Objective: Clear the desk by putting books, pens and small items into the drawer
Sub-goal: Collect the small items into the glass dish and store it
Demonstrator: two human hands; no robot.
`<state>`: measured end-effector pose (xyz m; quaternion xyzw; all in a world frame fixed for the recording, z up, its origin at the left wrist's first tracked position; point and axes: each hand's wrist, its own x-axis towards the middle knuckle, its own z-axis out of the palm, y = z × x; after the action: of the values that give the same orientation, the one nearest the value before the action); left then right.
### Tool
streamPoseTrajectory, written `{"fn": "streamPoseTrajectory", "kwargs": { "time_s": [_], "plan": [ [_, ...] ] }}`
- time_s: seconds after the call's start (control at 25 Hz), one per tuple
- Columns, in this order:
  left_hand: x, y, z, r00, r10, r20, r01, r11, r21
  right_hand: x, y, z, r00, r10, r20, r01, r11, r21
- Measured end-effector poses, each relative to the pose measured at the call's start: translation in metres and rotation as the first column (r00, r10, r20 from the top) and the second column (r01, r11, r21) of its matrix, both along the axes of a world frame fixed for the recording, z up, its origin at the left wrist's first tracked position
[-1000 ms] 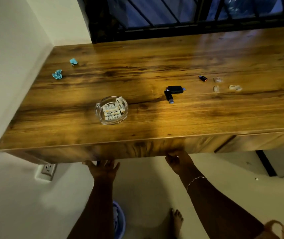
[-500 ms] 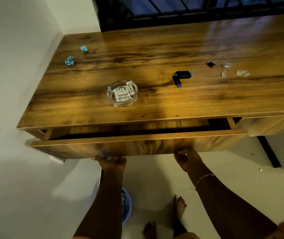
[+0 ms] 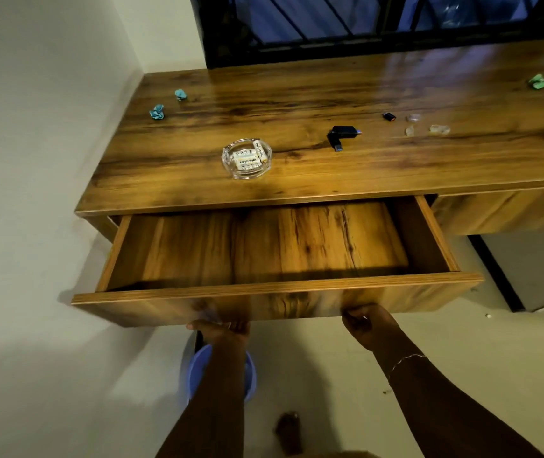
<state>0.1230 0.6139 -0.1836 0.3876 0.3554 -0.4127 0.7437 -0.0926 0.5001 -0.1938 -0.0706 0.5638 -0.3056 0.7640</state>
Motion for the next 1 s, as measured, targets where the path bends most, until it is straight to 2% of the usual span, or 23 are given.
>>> {"fn": "streamPoseTrajectory", "kwargs": {
  "time_s": [0.36,0.52,0.64,0.72,0.8,0.88,0.92,0.96,1.0],
  "plan": [
    [-0.027,0.051,0.006,1.000,-0.022,0.014,0.021,0.999,0.049,-0.029,0.050,0.005,0.998,0.055,0.008,-0.055,0.998,0.000],
    [-0.031,0.063,0.003,0.981,-0.176,0.085,0.169,0.982,0.082,-0.035,0.057,0.006,1.000,0.000,0.019,-0.001,0.999,0.042],
    [-0.031,0.067,0.018,0.965,-0.224,0.133,0.215,0.973,0.082,-0.032,0.063,0.030,0.985,0.114,-0.132,-0.114,0.993,0.005],
    [-0.031,0.069,0.035,0.961,-0.180,0.211,0.165,0.982,0.087,-0.024,0.069,0.055,0.949,0.216,-0.229,-0.232,0.972,-0.042],
    [-0.037,0.069,0.058,0.939,-0.133,0.318,0.084,0.983,0.164,-0.014,0.079,0.085,0.916,0.300,-0.268,-0.333,0.939,-0.089],
    [-0.049,0.064,0.088,0.835,-0.135,0.533,-0.060,0.941,0.333,-0.003,0.090,0.115,0.897,0.352,-0.268,-0.399,0.905,-0.146],
    [-0.055,0.060,0.104,0.730,-0.187,0.658,-0.155,0.891,0.426,0.002,0.095,0.130,0.890,0.373,-0.261,-0.424,0.888,-0.178],
    [-0.059,0.056,0.117,0.581,-0.286,0.762,-0.240,0.834,0.497,0.008,0.099,0.142,0.884,0.387,-0.262,-0.444,0.871,-0.211],
    [-0.060,0.053,0.127,0.395,-0.418,0.818,-0.293,0.786,0.544,0.012,0.103,0.152,0.879,0.400,-0.260,-0.461,0.853,-0.244]
  ]
}}
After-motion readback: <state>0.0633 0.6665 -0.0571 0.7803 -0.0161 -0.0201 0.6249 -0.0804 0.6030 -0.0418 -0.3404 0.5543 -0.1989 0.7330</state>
